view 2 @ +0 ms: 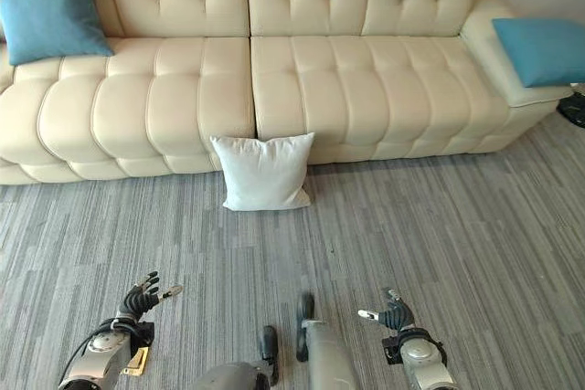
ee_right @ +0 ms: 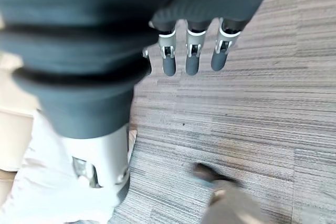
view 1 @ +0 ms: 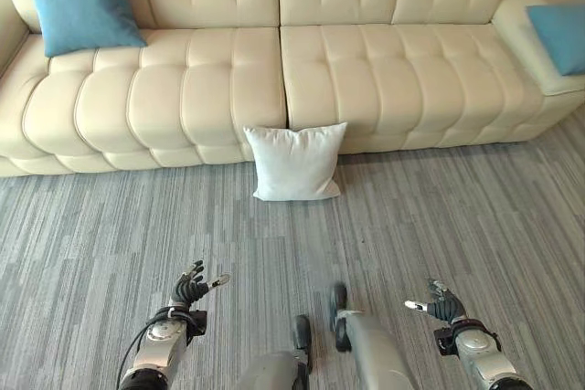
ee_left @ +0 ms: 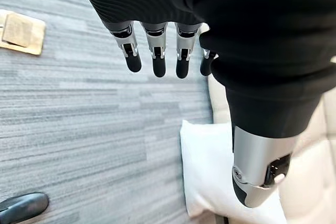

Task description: Pick up all the scattered cushions and arrange them neatly on the sofa.

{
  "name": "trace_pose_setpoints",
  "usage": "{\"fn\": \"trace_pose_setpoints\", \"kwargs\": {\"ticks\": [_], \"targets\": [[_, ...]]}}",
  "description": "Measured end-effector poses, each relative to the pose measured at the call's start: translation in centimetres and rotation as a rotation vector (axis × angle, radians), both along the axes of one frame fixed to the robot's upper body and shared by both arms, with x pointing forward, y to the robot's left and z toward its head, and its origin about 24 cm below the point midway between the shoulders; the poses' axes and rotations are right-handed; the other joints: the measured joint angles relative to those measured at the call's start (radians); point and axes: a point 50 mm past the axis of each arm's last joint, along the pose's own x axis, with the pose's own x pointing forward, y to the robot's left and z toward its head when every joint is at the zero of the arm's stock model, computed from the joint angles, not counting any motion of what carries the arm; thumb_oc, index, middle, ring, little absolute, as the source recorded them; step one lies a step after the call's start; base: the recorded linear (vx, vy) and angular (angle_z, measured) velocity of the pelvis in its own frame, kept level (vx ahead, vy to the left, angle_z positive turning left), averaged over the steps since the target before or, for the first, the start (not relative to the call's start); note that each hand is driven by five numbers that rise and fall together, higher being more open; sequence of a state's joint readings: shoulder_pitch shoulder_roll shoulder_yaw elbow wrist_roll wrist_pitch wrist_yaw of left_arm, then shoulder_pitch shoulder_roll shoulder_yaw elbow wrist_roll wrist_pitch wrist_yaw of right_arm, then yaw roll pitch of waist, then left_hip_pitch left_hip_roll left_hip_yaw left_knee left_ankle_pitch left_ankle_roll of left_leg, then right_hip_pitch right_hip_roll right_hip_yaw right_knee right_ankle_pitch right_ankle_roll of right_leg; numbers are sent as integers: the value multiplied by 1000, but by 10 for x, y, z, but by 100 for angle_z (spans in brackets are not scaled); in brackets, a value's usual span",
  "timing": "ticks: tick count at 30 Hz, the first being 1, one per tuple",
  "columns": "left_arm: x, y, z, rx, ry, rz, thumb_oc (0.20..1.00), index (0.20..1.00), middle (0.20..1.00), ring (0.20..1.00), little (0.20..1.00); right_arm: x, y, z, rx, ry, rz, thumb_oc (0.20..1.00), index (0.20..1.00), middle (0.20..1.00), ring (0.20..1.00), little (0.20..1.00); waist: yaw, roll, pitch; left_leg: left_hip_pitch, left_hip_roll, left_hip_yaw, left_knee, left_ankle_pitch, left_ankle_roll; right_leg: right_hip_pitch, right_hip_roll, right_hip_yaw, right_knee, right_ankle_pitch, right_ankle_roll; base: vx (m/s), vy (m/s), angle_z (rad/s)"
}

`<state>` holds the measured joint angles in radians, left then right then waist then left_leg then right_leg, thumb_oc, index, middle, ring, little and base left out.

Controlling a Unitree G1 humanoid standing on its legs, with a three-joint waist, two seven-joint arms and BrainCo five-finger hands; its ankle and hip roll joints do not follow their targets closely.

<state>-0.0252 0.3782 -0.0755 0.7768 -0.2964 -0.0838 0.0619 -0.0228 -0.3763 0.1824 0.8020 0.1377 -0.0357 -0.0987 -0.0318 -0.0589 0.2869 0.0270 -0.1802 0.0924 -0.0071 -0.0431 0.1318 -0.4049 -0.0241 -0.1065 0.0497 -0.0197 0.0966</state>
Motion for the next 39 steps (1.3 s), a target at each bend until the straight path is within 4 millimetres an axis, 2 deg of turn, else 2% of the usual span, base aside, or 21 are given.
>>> {"fn": "trace_pose_setpoints", "kwargs": {"ticks": [2, 3, 4, 5, 6, 7, 8, 11, 13, 14, 16, 20, 21, 22, 23, 26, 28, 34, 36, 38, 39], "targets": [[-4, -2, -3, -6, 14, 3, 1000, 1000, 1000, 1000, 1000, -3, -5, -1, -6, 13, -20, 1000, 1000, 1000, 1000, 1000, -19, 6, 0, 72, -23, -49, -1, -29, 20, 3, 2, -16, -67, 81, -20, 524, -134, 79], [-7, -3, -5, -11, 22, 0, 1000, 1000, 1000, 1000, 1000, -7, -6, -3, -5, 22, -26, 1000, 1000, 1000, 1000, 1000, -34, 18, -1, 143, -22, -103, -4, -64, -19, 62, 20, -17, -46, 124, -71, 661, -203, 95], [-10, -4, -8, -15, 31, 1, 1000, 1000, 1000, 1000, 1000, -9, -6, -4, -5, 27, -27, 1000, 1000, 1000, 1000, 1000, -33, 21, -6, 177, -23, -119, -3, -71, -31, 94, 26, -23, -24, 133, -94, 494, -186, 82], [-14, -8, -11, -25, 44, -3, 1000, 1000, 1000, 1000, 1000, -11, -9, -4, -11, 30, -32, 1000, 1000, 1000, 1000, 1000, -35, 30, -20, 204, -24, -136, 0, -80, -44, 125, 27, -20, -18, 172, -141, 281, -161, 61], [-18, -18, -16, -53, 56, -13, 1000, 1000, 1000, 1000, 1000, -12, -19, 0, -29, 25, -55, 1000, 1000, 1000, 1000, 1000, -38, 66, -42, 213, -11, -138, 53, -97, -73, 157, 25, -46, -1, 236, -194, 224, -148, 64], [-15, -23, -15, -60, 47, -36, 1000, 1000, 1000, 1000, 1000, -7, -21, 3, -36, 6, -50, 1000, 1000, 1000, 1000, 1000, -40, 69, -43, 136, -14, -104, 224, -112, -131, 184, 7, -49, -19, 233, -202, 183, -140, 59], [-12, -25, -13, -64, 31, -50, 1000, 1000, 1000, 1000, 1000, -4, -21, 7, -38, -12, -44, 1000, 1000, 1000, 1000, 1000, -36, 67, -43, 79, -3, -66, 328, -139, -153, 214, -1, -44, -45, 223, -209, 118, -89, 43], [-9, -19, -7, -45, 6, -58, 1000, 1000, 1000, 1000, 1000, 8, -20, 13, -38, -51, -32, 1000, 1000, 1000, 1000, 1000, -9, 55, -39, -41, 84, -18, 538, -157, -172, 287, 10, -22, -67, 175, -214, 213, -120, 5], [-8, -15, -7, -34, 12, -56, 1000, 1000, 1000, 1000, 1000, 14, -19, 16, -31, -78, -31, 1000, 1000, 1000, 1000, 1000, -5, 36, -32, -116, 133, 11, 577, -161, -165, 325, 6, 1, -76, 125, -234, 226, -41, -31], [-7, -14, -7, -31, 17, -54, 1000, 1000, 1000, 1000, 1000, 20, -19, 20, -29, -93, -35, 1000, 1000, 1000, 1000, 1000, 8, 14, -23, -192, 189, 19, 401, -141, -169, 366, -2, 13, -78, 125, -201, 234, -15, -64], [-3, -15, -5, -32, 8, -59, 1000, 1000, 1000, 1000, 1000, 18, -19, 18, -32, -81, -38, 1000, 1000, 1000, 1000, 1000, 4, 10, -19, -221, 196, -31, 241, -88, -177, 394, -4, 29, -93, 106, -189, 180, 8, -42], [-3, -15, -5, -33, 8, -59, 1000, 1000, 1000, 1000, 1000, 8, -23, 10, -41, -28, -59, 1000, 1000, 1000, 1000, 1000, -8, 20, -14, -221, 197, -68, 103, 35, -194, 437, 3, 70, -107, 83, -149, 153, 65, -33], [-9, -16, -9, -39, 26, -55, 1000, 1000, 1000, 1000, 1000, 7, -25, 10, -45, -24, -58, 1000, 1000, 1000, 1000, 1000, -4, 34, -12, -177, 201, -64, 63, 49, -187, 447, 14, 93, -105, 76, -136, 154, 79, -90], [-21, -15, -15, -45, 61, -44, 1000, 1000, 1000, 1000, 1000, 6, -25, 10, -48, -21, -56, 1000, 1000, 1000, 1000, 1000, -1, 56, -14, -111, 210, -64, 5, 125, -148, 472, 26, 132, -97, 55, -105, 122, 66, -96], [-25, -13, -16, -41, 76, -41, 1000, 1000, 1000, 1000, 1000, 2, -24, 8, -43, -13, -53, 1000, 1000, 1000, 1000, 1000, -4, 51, -18, -83, 194, -45, -15, 133, -142, 468, 10, 132, -73, 28, -71, 124, 65, -71], [-25, -9, -14, -31, 72, -40, 1000, 1000, 1000, 1000, 1000, -9, -24, 3, -38, 15, -54, 1000, 1000, 1000, 1000, 1000, -7, 41, -25, -54, 156, -16, -51, 124, -130, 452, -35, 133, -33, -17, -33, 106, 65, -24], [-27, -6, -14, -26, 74, -34, 1000, 1000, 1000, 1000, 1000, -11, -21, 1, -32, 27, -42, 1000, 1000, 1000, 1000, 1000, 10, 35, -27, -35, 148, 26, -60, 126, -115, 450, -49, 136, -34, -17, -25, 88, 81, -45], [-31, -6, -16, -28, 85, -33, 1000, 1000, 1000, 1000, 1000, 0, -18, 5, -29, 2, -16, 1000, 1000, 1000, 1000, 1000, 25, 26, -33, -17, 152, 45, -51, 106, -88, 457, -37, 165, -39, -1, -25, 55, 102, -26], [-31, -6, -16, -29, 84, -33, 1000, 1000, 1000, 1000, 1000, 6, -16, 8, -38, -10, 3, 1000, 1000, 1000, 1000, 1000, 42, 27, -34, -9, 163, 57, -49, 89, -88, 421, -22, 165, 27, -3, -21, -18, 108, -40], [-27, -6, -14, -26, 76, -34, 1000, 1000, 1000, 1000, 1000, 10, -14, 10, -40, -20, 16, 1000, 1000, 1000, 1000, 1000, 42, 25, -32, -15, 164, 57, -38, 74, -78, 375, -18, 165, 118, -14, 5, 26, 53, -39], [-29, -5, -14, -23, 78, -35, 1000, 1000, 1000, 1000, 1000, 20, -9, 14, -45, -40, 49, 1000, 1000, 1000, 1000, 1000, 43, 31, -29, -30, 176, 47, -22, 63, -67, 282, -16, 154, 256, -45, 56, 75, 27, -37]]}}
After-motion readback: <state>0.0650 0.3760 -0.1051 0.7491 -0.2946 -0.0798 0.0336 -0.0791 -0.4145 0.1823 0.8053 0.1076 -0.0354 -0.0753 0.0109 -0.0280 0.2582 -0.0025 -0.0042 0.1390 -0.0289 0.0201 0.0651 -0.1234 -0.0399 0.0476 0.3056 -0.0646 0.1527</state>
